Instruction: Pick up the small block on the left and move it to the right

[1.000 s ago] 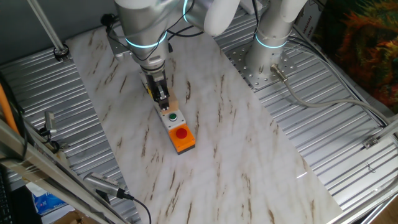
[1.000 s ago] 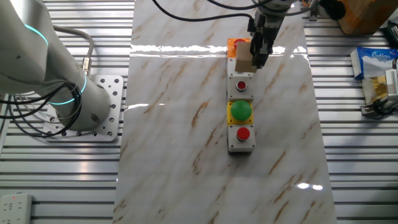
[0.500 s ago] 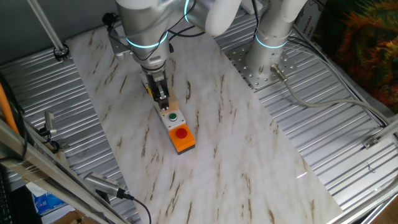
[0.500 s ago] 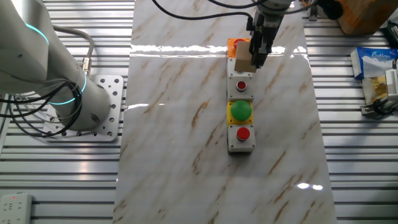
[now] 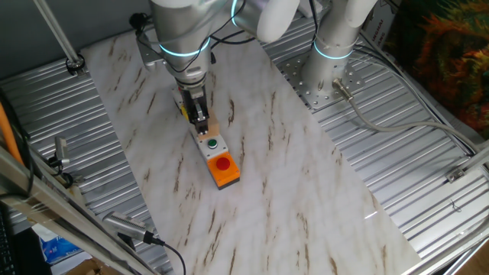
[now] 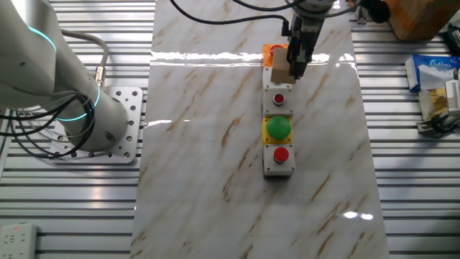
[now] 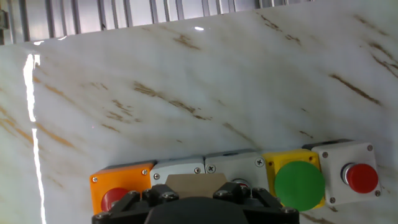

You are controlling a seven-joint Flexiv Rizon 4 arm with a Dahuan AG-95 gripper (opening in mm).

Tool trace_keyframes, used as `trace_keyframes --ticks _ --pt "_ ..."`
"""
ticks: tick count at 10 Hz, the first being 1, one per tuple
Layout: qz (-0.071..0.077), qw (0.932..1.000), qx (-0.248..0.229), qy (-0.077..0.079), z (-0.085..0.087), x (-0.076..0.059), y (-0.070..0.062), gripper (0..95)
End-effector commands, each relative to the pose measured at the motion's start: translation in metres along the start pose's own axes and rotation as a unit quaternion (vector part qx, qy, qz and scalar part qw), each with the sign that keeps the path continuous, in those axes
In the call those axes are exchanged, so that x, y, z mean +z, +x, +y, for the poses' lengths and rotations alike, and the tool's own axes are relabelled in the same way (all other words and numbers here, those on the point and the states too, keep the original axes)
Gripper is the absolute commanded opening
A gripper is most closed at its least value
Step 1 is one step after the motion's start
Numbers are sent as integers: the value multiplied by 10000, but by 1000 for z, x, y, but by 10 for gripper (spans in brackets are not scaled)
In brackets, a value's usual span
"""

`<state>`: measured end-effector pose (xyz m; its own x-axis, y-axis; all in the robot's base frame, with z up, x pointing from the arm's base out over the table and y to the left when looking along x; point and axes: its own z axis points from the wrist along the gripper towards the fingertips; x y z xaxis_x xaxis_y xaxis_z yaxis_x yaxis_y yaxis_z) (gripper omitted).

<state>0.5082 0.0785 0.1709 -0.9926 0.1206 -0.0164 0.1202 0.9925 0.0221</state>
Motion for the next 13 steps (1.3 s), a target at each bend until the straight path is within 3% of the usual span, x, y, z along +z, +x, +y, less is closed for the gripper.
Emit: trace_keyframes --ticks 1,3,6,7,8,9,13 --pt "18 10000 -12 -20 0 0 0 0" --pt "64 9991 -407 -66 0 0 0 0" --pt "103 9902 -1382 -183 0 0 0 0" --pt "179 9918 -1257 -128 0 0 0 0" --pt "182 9897 -1420 22 0 0 0 0" --pt "168 9902 -1386 -31 0 0 0 0" --pt "136 9901 -1396 22 0 -1 1 0"
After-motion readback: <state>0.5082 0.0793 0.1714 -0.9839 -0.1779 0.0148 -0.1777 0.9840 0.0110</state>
